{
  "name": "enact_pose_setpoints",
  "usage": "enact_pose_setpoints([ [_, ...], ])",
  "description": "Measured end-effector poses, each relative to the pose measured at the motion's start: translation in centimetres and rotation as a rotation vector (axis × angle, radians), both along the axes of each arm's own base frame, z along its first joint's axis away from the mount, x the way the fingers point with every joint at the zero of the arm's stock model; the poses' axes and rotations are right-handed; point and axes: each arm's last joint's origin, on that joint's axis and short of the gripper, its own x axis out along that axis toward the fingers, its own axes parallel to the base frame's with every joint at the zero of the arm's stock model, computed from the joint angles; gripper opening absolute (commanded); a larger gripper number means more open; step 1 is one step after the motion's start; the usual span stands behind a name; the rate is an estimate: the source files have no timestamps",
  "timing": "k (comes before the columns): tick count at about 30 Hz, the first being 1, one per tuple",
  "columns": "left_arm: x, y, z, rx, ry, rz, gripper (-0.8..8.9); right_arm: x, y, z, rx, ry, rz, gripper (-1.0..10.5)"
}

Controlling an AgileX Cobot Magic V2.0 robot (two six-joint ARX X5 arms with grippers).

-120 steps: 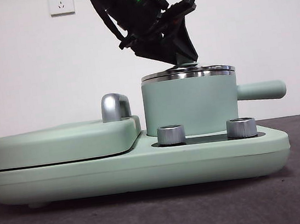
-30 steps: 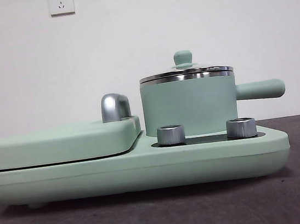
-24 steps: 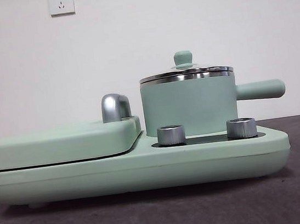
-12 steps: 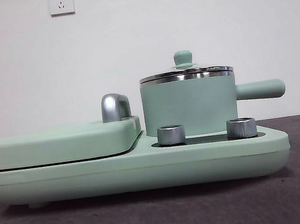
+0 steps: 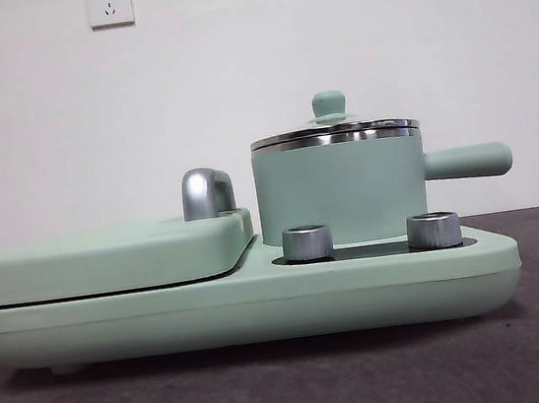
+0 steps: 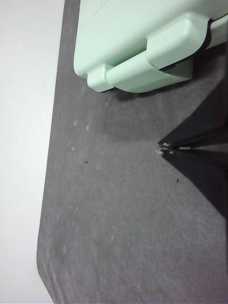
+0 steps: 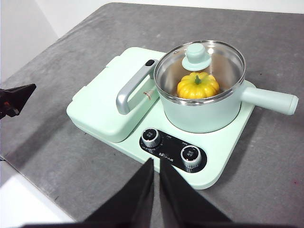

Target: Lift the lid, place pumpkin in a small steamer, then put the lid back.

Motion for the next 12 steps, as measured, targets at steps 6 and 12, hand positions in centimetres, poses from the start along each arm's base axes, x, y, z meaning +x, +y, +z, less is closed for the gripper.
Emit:
enact_pose_setpoints([
  [6,0.0,0.0,0.0,0.0,0.0,0.0,0.06,0.0,0.0,0.0,0.003,-0.002,0.0,0.2],
  [12,0.0,0.0,0.0,0.0,0.0,0.0,0.06,0.6,-0.2,-1.1,0.047,-0.042,-0.096,0.2],
])
